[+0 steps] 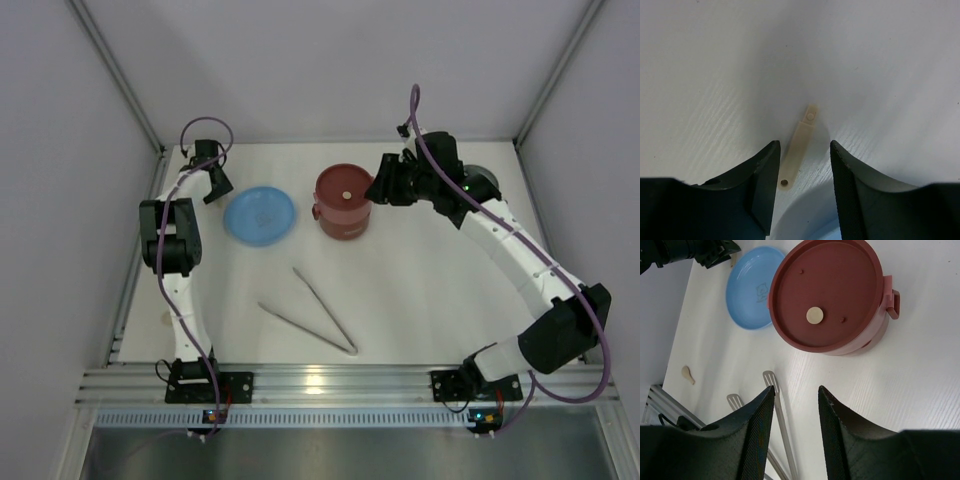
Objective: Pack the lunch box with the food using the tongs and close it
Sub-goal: Pick up the utensils from the center of the board.
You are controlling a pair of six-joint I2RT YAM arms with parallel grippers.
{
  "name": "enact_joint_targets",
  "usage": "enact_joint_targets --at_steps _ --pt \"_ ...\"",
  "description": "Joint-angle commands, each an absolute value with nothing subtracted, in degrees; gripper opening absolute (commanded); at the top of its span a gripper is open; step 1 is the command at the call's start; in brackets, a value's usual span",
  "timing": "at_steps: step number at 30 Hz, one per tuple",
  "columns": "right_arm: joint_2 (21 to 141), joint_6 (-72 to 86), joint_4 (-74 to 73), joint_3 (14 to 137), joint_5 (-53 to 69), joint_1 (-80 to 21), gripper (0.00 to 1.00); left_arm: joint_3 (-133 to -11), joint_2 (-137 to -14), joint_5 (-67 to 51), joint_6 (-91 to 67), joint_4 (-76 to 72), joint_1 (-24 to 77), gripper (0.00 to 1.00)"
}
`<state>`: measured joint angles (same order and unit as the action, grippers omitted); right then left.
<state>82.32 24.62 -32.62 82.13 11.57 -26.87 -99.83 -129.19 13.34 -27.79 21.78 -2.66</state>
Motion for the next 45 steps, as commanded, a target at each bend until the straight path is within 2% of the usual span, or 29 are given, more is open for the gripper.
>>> enact_joint_targets --at_steps 1,10,34,37,41,45 --pt "80.68 24.52 -29.97 82.27 12.57 -27.77 0.4 -101.69 -130.43 13.54 -26.89 24.52 -2.99 0.49" --pt "79.81 25.66 -29.09 80.42 15.03 -27.77 0.38 -102.48 -131.13 14.33 -25.84 28.29 -2.9 0.38" --pt "78.75 26.54 -26.72 76.82 18.19 -28.04 0.33 -103.01 -132.63 15.21 -25.58 32.52 -2.9 0.3" --pt "78.92 26.54 -26.63 76.73 18.46 -28.12 0.32 -103.09 -132.8 14.5 -25.75 32.61 -2.9 0.27" --pt "78.93 26.63 -26.19 76.73 18.9 -28.3 0.31 -102.92 -132.1 14.06 -26.01 32.61 -2.99 0.17" --pt "79.01 26.63 -26.28 76.82 19.07 -28.48 0.29 -101.43 -129.12 13.89 -26.8 31.47 -2.9 0.11"
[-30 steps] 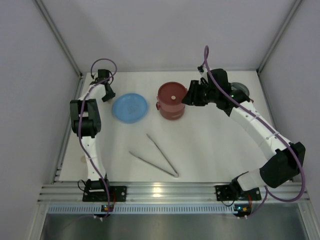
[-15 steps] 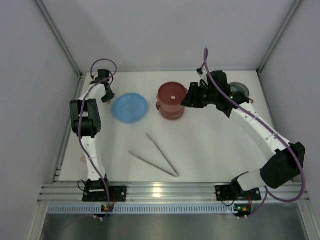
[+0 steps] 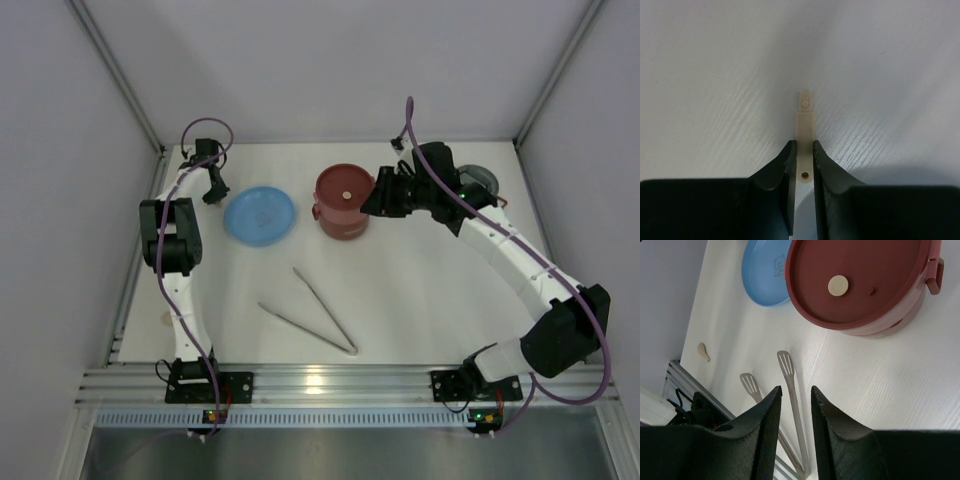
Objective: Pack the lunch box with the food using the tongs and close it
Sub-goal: Pick up the utensils from the center of the board.
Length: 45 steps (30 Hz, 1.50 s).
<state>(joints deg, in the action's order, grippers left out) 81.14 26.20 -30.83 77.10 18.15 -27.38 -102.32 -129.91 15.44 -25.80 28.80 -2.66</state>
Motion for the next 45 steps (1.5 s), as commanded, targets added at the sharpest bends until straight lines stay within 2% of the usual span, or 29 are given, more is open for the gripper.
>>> enact_joint_targets --at_steps 1,17,28,40,45 --pt "79.01 26.54 -26.37 76.82 18.99 -28.48 0.29 -101.25 -128.59 14.23 -26.98 31.55 -2.9 0.1" --pt "79.45 26.54 -26.81 77.78 18.63 -28.74 0.29 -101.25 -117.43 12.75 -28.04 31.55 -2.9 0.09" --pt "80.16 26.37 -27.6 79.63 17.67 -28.83 0.29 -99.58 -116.37 3.87 -30.76 30.85 -1.58 0.1" --pt "80.16 26.46 -27.6 79.19 17.4 -28.92 0.29 -92.02 -111.89 4.48 -32.52 26.19 4.03 0.1" --pt "79.37 26.28 -27.86 78.58 16.61 -28.92 0.29 -91.06 -109.78 8.08 -31.64 25.49 7.47 0.1"
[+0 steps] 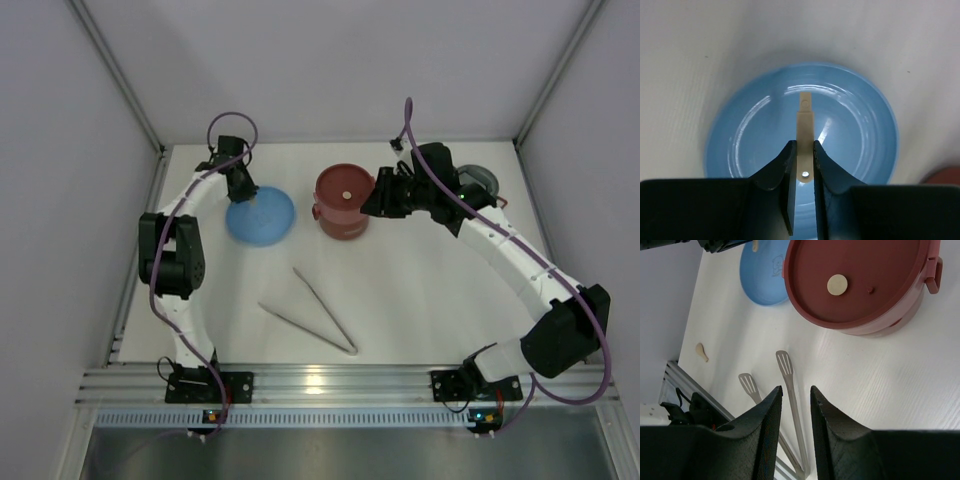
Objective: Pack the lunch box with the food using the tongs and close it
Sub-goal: Pick up the utensils from the center of the board, then place the utensils in the packing box.
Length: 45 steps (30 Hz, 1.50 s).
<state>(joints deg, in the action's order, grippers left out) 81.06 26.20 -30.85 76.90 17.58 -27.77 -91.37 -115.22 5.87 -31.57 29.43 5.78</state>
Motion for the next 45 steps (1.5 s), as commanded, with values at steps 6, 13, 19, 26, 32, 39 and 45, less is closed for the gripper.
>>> enact_joint_targets --at_steps 6,13,19,26,32,39,45 --pt "77.87 25.75 -28.83 78.13 15.03 -28.92 0.29 -91.67 -107.23 9.31 -31.38 24.96 11.24 0.11" --pt "76.38 25.23 -30.23 78.4 12.75 -28.92 0.29 -96.15 -106.08 11.69 -30.15 26.72 18.35 0.12" --pt "75.67 25.14 -30.85 78.13 11.87 -28.83 0.29 -100.45 -105.47 13.44 -29.09 28.3 23.37 0.14" --pt "75.41 24.96 -31.02 77.96 11.25 -28.92 0.29 -103.53 -105.03 13.54 -27.95 29.97 27.24 0.15" --pt "75.41 24.96 -30.94 77.87 10.9 -28.83 0.29 -104.68 -104.94 14.06 -26.98 30.85 30.76 0.16" --pt "75.67 24.87 -31.03 77.78 10.55 -28.92 0.29 -104.94 -105.82 13.45 -26.1 30.94 33.4 0.18" --pt "75.85 24.96 -30.94 77.78 10.46 -28.92 0.29 -108.62 -108.8 12.04 -25.66 32.69 34.28 0.2"
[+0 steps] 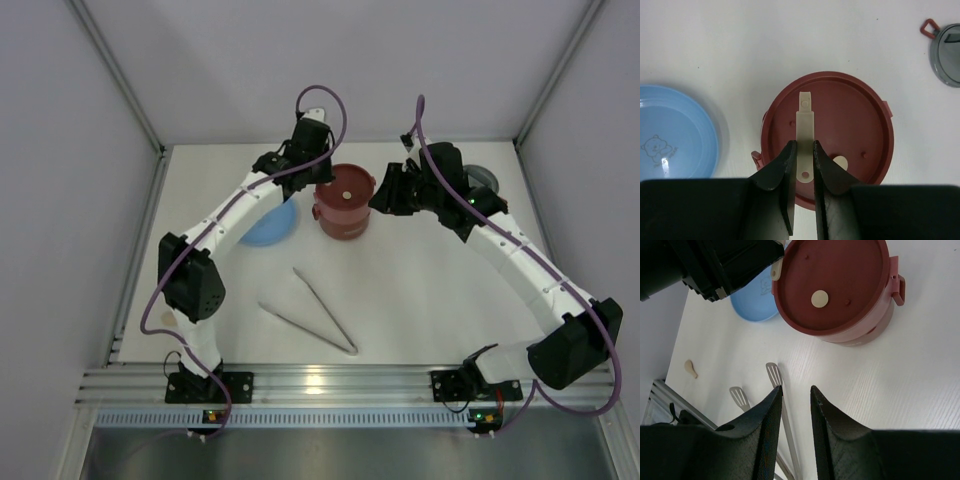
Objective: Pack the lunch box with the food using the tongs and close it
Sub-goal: Place the utensils in the packing box.
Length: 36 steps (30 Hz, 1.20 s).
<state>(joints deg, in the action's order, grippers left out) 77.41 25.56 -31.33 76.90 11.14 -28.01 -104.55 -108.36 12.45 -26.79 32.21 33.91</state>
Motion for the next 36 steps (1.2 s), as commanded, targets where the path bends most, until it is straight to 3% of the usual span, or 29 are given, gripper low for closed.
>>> enact_joint_targets --at_steps 1,21,36 --pt "75.85 24.87 -30.94 77.78 10.46 -28.92 0.29 -108.89 -108.98 11.95 -25.58 32.96 34.36 0.2" --pt "76.29 24.79 -31.11 77.87 10.19 -28.83 0.29 -110.13 -112.23 9.58 -25.05 34.54 35.24 0.24" --pt "76.11 24.79 -31.03 77.34 10.2 -28.83 0.29 -109.51 -111.8 9.75 -24.61 34.63 35.86 0.35"
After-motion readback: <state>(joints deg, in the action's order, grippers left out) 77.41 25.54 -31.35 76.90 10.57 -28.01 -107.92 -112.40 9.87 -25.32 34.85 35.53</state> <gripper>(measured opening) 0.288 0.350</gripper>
